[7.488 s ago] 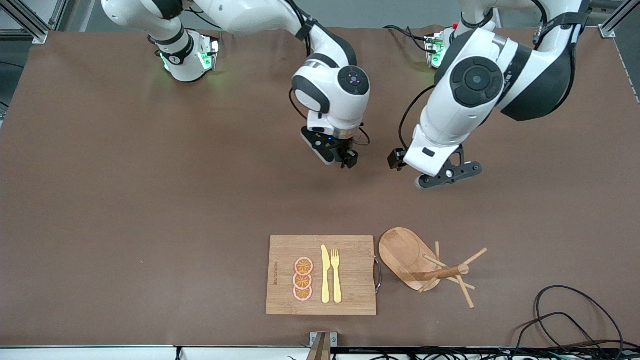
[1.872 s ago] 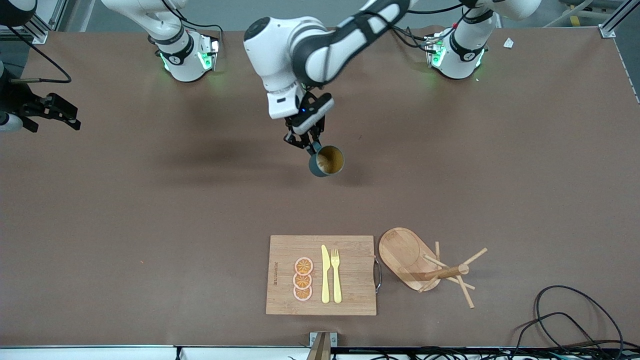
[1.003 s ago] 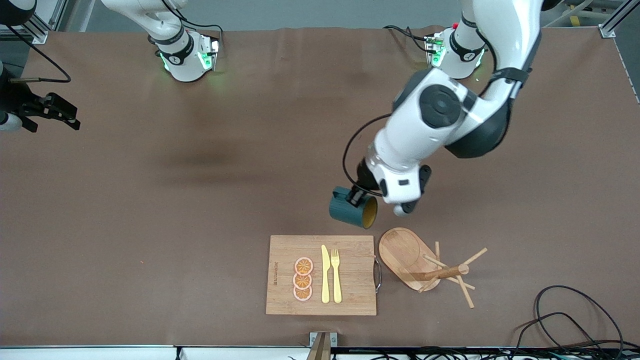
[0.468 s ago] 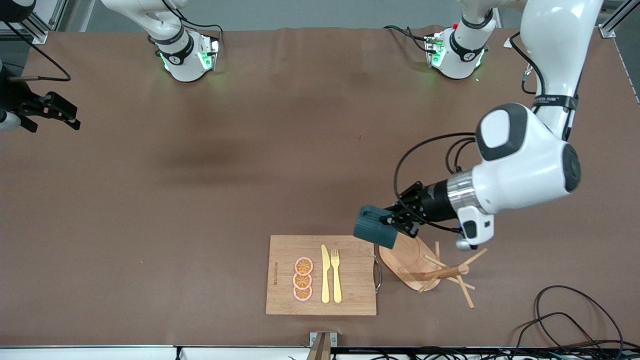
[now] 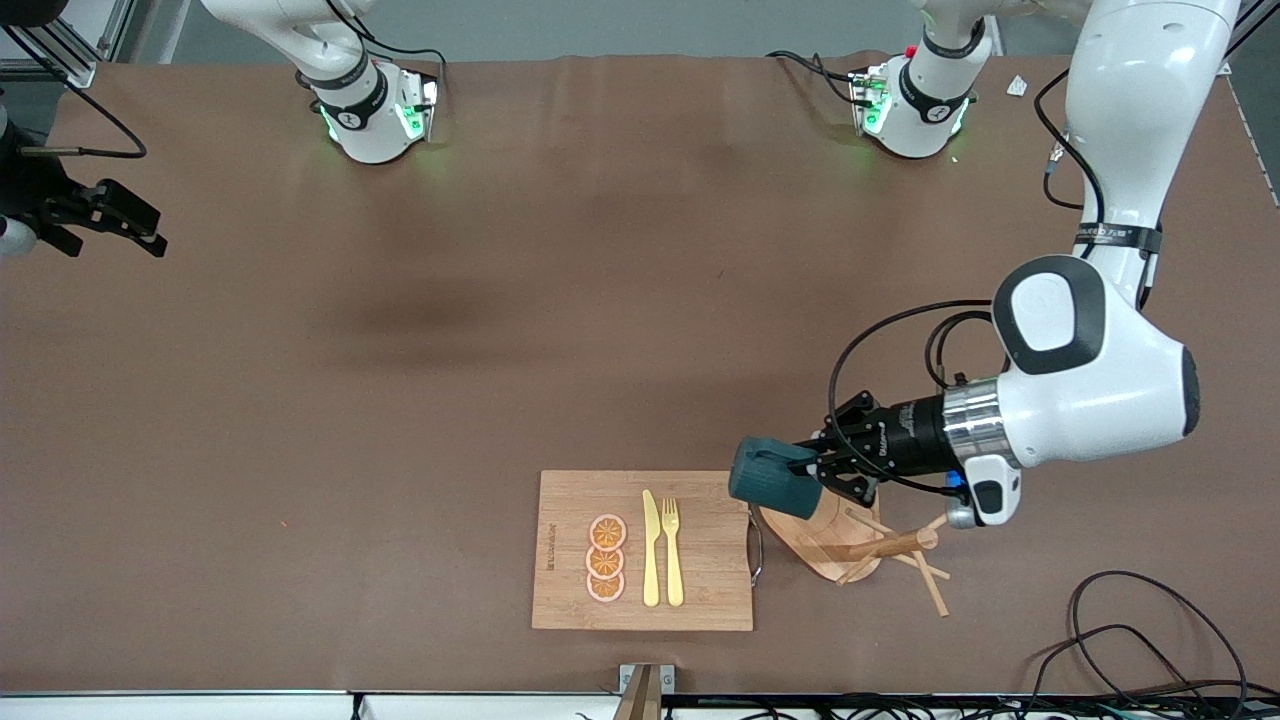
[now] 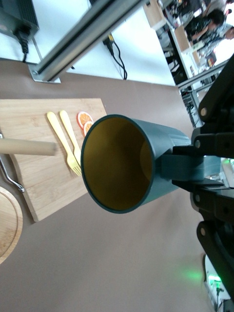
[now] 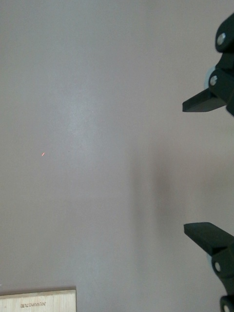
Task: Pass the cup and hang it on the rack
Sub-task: 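Carry the mug to the wooden rack and hook it on a peg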
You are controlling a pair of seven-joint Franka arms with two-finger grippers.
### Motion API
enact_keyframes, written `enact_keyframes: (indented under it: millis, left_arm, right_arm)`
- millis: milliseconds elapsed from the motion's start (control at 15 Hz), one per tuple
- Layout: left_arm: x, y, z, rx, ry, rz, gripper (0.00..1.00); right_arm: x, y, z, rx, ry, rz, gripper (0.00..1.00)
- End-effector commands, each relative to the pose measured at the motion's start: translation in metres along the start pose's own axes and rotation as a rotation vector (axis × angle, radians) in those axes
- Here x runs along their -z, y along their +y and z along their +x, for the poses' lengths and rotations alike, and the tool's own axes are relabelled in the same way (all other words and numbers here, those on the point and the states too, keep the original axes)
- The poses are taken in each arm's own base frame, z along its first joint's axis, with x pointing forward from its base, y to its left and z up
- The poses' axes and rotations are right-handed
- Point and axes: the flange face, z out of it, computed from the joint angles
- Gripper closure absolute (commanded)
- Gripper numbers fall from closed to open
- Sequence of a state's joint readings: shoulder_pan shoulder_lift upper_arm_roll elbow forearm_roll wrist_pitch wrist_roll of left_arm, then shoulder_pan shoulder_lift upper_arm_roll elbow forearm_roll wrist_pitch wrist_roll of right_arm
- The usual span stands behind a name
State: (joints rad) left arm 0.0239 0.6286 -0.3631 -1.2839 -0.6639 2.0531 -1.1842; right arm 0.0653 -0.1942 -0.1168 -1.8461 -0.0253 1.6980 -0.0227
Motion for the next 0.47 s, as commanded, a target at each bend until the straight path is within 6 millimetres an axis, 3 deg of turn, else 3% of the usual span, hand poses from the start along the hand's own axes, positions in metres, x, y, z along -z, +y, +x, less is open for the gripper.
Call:
enact_keyframes:
  millis: [0, 201, 401]
  left_arm:
    - [0.027, 0.003, 0.016, 0.013, -0.029, -0.047, 1.00]
    - [0.049, 0.002, 0.047, 0.061, -0.051, -0.088, 1.00]
    - [0.053, 0.000, 0.058, 0.039, -0.055, -0.100, 1.00]
  right_arm:
    - [0.004, -0.005, -0.001, -0.014, -0.003, 0.007, 0.00]
    - [0.004, -0.004, -0.001, -0.006, -0.003, 0.006, 0.00]
    - [0.004, -0.004, -0.001, -0.006, -0.005, 0.006, 0.00]
